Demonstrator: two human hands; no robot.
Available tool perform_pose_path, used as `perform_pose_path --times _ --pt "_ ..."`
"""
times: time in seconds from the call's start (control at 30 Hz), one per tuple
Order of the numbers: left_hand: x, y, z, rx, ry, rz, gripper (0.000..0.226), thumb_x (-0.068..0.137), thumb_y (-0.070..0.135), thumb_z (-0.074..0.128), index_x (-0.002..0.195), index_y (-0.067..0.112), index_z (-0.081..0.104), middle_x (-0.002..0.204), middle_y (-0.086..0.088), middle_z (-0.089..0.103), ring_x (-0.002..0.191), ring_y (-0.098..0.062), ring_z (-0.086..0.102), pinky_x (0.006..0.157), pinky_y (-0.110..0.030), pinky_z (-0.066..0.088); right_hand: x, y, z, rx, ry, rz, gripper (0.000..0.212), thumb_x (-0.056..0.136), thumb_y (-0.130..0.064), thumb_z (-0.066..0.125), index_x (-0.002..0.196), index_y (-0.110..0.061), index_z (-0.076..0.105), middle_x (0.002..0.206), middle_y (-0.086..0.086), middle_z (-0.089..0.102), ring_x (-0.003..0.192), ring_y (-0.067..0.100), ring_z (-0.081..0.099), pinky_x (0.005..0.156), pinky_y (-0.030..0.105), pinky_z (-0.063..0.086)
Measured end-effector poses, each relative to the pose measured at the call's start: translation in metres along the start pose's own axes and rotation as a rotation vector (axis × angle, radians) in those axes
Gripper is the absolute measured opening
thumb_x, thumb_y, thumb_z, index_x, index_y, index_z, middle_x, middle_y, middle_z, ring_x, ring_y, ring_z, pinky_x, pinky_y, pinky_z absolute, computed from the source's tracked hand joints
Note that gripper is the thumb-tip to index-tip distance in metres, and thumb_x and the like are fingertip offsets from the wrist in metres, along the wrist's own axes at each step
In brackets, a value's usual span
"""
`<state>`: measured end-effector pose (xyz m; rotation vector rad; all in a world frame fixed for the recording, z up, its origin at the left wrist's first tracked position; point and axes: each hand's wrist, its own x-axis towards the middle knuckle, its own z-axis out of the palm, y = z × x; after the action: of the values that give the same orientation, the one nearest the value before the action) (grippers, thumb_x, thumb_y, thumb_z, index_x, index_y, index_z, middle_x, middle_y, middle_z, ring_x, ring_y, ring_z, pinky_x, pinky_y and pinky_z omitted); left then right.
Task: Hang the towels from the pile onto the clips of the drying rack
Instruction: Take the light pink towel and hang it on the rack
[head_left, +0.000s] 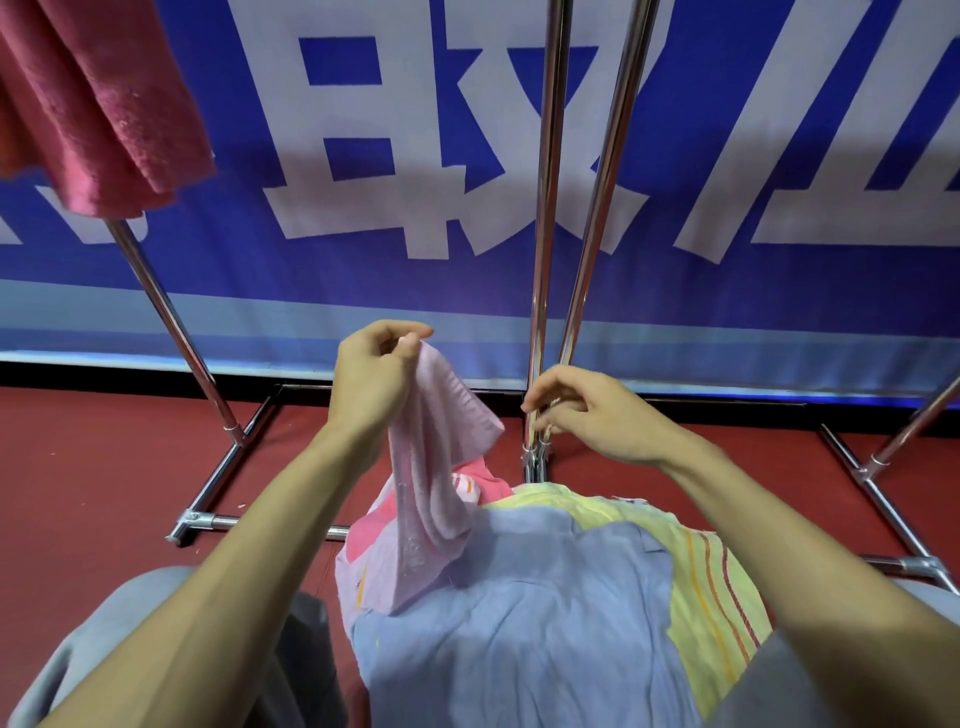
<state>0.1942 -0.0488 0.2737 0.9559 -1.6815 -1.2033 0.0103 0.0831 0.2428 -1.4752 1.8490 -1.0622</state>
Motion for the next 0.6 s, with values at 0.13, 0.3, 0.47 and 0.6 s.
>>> perform_pose_path --times 0.13,0.3,0.47,0.6 --pt "-0.008 0.005 0.004 0.134 -0.17 0.145 0.024 0.094 0.009 0.052 0.087 0.023 0.069 0.091 0.008 0.069 0.08 0.001 0.059 0.074 -0.013 0.044 0.003 -0.008 0.013 -0.008 -0.02 0.023 0.069 0.08 -0.037 0.074 0.134 -0.032 0.032 0.137 -0.002 0.05 0.123 0.009 0.05 0.106 0.034 0.04" --pt "-0.015 0.007 0.003 0.195 -0.478 0.209 0.019 0.094 0.006 0.054 0.093 0.016 0.07 0.09 0.008 0.071 0.082 0.001 0.062 0.075 -0.013 0.047 0.006 -0.015 0.027 -0.228 -0.062 -0.134 0.081 0.072 -0.051 0.075 0.14 -0.034 0.036 0.144 -0.015 0.044 0.133 0.001 0.039 0.108 0.027 0.035" --pt "-0.013 0.005 0.003 0.242 -0.407 0.262 0.02 0.093 0.008 0.056 0.091 0.02 0.07 0.09 0.003 0.071 0.081 -0.001 0.059 0.075 -0.017 0.044 0.005 -0.009 0.018 -0.365 0.006 -0.164 0.013 0.086 -0.035 0.067 0.078 -0.025 0.068 0.077 -0.01 0.068 0.067 -0.004 0.055 0.066 0.02 0.042" --pt "-0.013 0.008 0.004 0.205 -0.393 0.277 0.025 0.094 0.005 0.053 0.085 0.022 0.068 0.087 -0.002 0.07 0.079 -0.004 0.056 0.072 -0.018 0.041 0.002 0.001 0.014 -0.313 0.017 -0.143 0.015 0.087 -0.032 0.064 0.079 -0.025 0.055 0.112 -0.011 0.063 0.097 -0.01 0.052 0.083 0.022 0.039"
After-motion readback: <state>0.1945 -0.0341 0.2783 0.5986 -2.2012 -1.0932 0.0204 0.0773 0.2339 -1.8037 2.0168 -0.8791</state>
